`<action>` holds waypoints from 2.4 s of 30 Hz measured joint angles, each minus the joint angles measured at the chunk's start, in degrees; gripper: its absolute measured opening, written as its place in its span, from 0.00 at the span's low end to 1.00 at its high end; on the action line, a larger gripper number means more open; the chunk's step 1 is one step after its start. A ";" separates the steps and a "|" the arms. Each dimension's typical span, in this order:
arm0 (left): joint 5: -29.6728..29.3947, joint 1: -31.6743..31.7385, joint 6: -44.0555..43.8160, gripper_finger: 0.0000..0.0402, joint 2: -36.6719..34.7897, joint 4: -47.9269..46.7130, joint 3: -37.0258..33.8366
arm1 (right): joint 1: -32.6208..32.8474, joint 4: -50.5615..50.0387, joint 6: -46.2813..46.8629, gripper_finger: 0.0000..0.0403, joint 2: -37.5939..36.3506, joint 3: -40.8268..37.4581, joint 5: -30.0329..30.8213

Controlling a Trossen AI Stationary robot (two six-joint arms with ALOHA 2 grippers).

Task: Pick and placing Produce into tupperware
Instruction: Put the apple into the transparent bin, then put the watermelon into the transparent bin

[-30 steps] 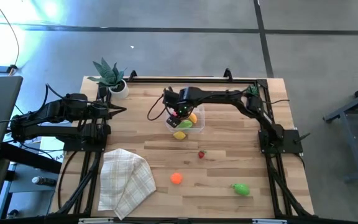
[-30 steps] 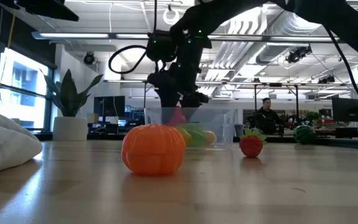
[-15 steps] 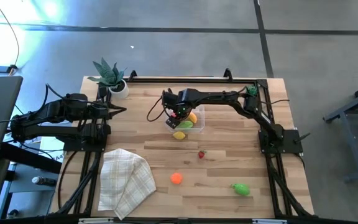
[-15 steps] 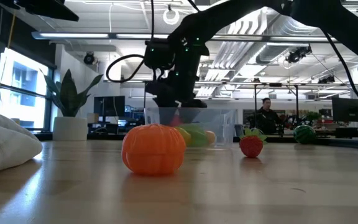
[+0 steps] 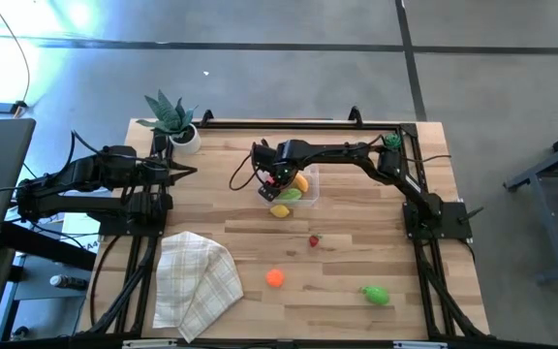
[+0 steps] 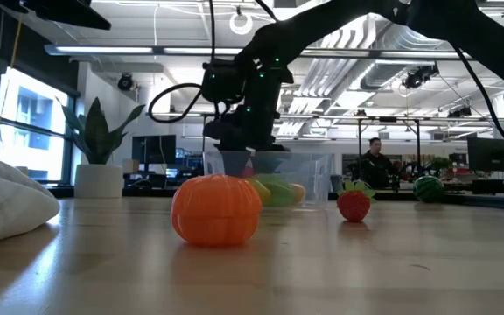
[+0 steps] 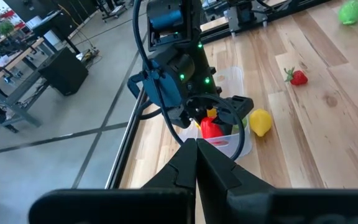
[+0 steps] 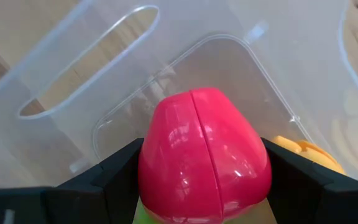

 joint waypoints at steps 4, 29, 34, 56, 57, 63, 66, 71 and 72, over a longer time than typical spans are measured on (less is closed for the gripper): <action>0.01 -0.02 0.00 0.00 -0.02 0.02 0.00 | 0.02 -0.03 -0.49 0.65 0.00 0.00 0.00; 0.01 -0.02 -0.01 0.00 0.00 0.01 0.00 | 0.02 -7.05 -1.75 0.75 0.00 5.34 -0.35; -0.01 0.00 0.00 0.00 -0.02 0.02 0.02 | 0.00 -14.39 -1.76 0.75 0.00 13.03 1.23; 0.01 -0.01 0.00 0.00 0.01 0.02 0.00 | -7.02 -24.18 -1.00 0.75 -44.86 -4.67 28.03; 0.00 0.00 0.00 0.00 0.01 0.02 0.00 | -7.25 -23.94 -0.06 0.75 -47.12 -7.15 29.04; 0.01 -0.01 0.00 0.00 0.00 0.02 0.00 | -9.38 -22.20 4.72 0.75 -57.82 -21.62 29.68; 0.01 -0.02 -0.02 0.00 0.01 0.02 0.00 | -10.50 -19.19 7.06 0.75 -61.22 -27.93 29.51; 0.00 -0.01 0.00 0.00 0.01 0.02 0.01 | -10.93 -15.24 5.83 0.75 -63.96 -36.18 24.46; 0.01 -0.02 0.00 0.00 0.00 0.01 0.01 | -10.91 -15.29 5.20 0.75 -64.24 -37.43 23.63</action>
